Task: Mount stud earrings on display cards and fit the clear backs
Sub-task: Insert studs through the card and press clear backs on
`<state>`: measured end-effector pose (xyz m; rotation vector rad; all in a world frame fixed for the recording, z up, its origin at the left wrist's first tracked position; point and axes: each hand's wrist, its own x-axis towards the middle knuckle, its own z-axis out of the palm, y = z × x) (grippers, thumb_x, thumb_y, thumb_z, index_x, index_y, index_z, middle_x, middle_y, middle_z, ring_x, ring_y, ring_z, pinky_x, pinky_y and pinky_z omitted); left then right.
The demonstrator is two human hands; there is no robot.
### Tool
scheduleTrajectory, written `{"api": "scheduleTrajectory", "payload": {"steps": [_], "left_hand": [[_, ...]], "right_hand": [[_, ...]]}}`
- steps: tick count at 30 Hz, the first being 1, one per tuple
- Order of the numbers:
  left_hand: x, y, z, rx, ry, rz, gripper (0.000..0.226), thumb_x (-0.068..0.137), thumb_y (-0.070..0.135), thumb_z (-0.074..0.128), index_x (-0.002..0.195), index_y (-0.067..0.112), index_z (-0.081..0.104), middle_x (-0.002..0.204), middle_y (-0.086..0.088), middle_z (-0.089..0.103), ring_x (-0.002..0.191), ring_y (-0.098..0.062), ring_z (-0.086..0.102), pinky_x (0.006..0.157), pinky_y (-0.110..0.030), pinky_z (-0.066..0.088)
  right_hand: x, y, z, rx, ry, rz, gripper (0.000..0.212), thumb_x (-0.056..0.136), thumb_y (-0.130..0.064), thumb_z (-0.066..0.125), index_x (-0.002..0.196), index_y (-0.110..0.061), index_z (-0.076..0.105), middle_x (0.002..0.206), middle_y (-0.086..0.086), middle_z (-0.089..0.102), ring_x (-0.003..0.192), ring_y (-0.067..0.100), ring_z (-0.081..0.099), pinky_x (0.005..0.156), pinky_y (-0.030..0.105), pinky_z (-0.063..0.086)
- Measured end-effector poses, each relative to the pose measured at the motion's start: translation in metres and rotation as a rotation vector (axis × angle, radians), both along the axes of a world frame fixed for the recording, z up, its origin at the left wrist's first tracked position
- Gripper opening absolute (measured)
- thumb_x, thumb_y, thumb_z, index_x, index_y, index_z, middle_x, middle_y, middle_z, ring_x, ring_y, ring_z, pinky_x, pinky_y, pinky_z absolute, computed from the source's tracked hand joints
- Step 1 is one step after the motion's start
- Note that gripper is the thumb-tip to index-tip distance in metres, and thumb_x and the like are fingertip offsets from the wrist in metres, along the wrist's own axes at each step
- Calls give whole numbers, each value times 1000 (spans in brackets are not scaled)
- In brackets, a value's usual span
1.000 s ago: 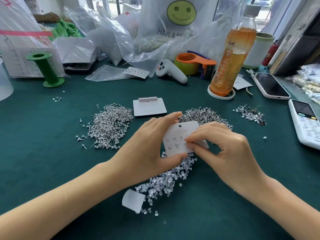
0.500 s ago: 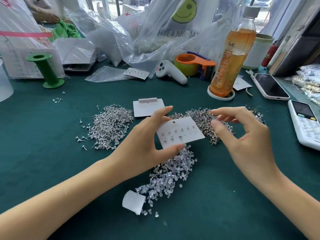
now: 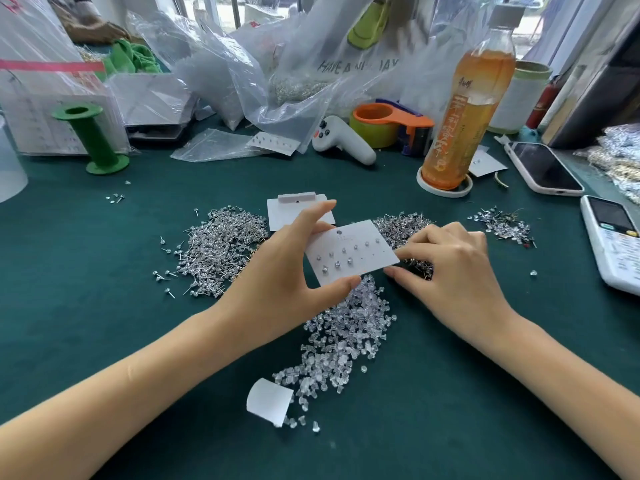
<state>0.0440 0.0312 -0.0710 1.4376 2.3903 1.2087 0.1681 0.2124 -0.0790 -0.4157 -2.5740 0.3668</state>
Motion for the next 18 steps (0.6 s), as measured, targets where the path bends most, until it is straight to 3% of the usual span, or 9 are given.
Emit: {"api": "scheduleTrajectory", "payload": {"steps": [5, 10, 14, 18], "left_hand": [[0, -1, 0, -5, -9, 2, 82, 69, 56, 68, 139, 40, 28, 119, 13, 57, 103, 10, 49, 87, -2, 35], [-1, -1, 0, -11, -30, -2, 81, 69, 59, 67, 138, 43, 28, 117, 16, 57, 103, 15, 46, 85, 2, 32], [2, -1, -1, -10, -53, -41, 82, 68, 59, 66, 138, 42, 29, 115, 22, 56, 103, 17, 47, 86, 1, 32], [7, 0, 0, -10, -45, -99, 82, 69, 58, 67, 139, 43, 28, 118, 26, 53, 107, 19, 46, 86, 2, 31]], "right_hand": [[0, -2, 2, 39, 30, 17, 8, 75, -22, 81, 81, -21, 75, 82, -9, 67, 83, 20, 52, 76, 28, 17], [13, 2, 15, -105, 251, -6, 11, 77, -12, 78, 83, -20, 74, 74, -9, 63, 76, 6, 48, 81, 28, 30], [16, -14, 22, -42, 341, 127, 7, 78, -15, 76, 84, -15, 75, 80, -25, 57, 79, -3, 48, 78, 29, 36], [15, -22, 19, -1, 319, 240, 7, 77, -14, 72, 82, -11, 76, 77, -7, 69, 76, 10, 50, 77, 30, 37]]}}
